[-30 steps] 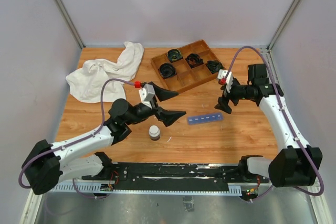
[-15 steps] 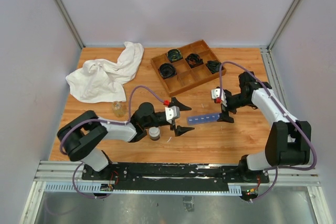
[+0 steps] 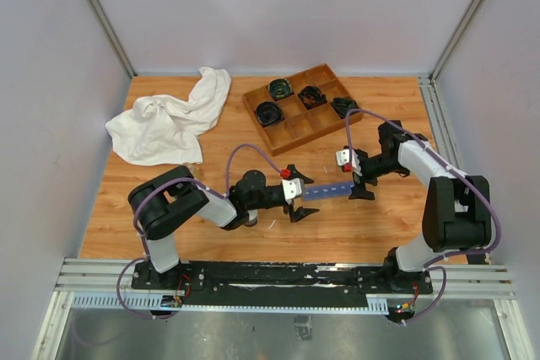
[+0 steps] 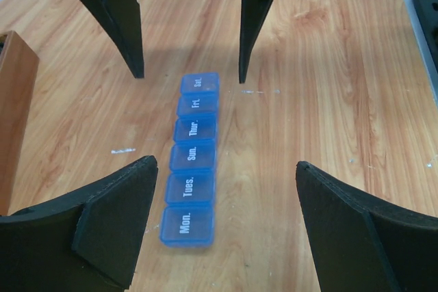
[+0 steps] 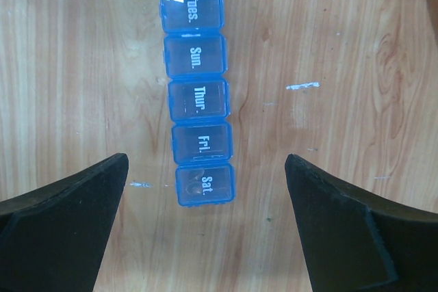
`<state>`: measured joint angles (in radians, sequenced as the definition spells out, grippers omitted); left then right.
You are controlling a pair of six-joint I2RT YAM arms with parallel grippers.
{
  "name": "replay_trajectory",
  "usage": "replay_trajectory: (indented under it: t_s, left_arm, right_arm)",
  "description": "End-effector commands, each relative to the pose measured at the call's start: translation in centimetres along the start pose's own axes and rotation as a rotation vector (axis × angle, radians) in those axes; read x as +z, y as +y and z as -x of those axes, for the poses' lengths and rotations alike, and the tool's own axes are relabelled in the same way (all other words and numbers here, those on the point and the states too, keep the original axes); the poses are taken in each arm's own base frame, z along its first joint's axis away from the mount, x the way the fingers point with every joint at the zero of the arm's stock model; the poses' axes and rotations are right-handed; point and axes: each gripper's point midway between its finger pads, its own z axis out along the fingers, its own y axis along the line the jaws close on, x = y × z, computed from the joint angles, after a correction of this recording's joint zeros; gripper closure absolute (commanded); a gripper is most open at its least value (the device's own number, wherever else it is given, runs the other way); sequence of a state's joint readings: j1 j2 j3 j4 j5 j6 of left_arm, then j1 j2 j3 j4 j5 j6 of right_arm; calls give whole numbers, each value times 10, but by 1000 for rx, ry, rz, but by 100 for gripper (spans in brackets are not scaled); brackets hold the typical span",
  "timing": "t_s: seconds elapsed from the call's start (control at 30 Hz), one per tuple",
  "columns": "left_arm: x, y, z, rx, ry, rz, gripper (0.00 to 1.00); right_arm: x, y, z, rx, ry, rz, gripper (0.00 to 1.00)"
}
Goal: Sort the pills into containers
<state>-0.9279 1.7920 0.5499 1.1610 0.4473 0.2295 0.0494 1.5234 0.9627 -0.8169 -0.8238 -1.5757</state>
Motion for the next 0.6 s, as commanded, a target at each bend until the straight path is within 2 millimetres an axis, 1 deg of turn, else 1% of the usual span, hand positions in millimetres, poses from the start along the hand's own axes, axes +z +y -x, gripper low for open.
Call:
replay_trajectory:
  t_s: [0.0,0.17,0.37,0.57]
  left_arm:
    - [8,8,0,66,9,42,8]
    - [8,7,-1,71,12,40,8]
    - [8,6,-2,73,14,43,8]
    - [7,4,-1,78,13,41,8]
  right_arm:
    - [11,0,-15,-1,39,5,2]
    - [21,-1,-23,2,68,15,9]
    - [32,5,-25,-32,108,40,19]
    - [39,10,-29,-47,146,67,33]
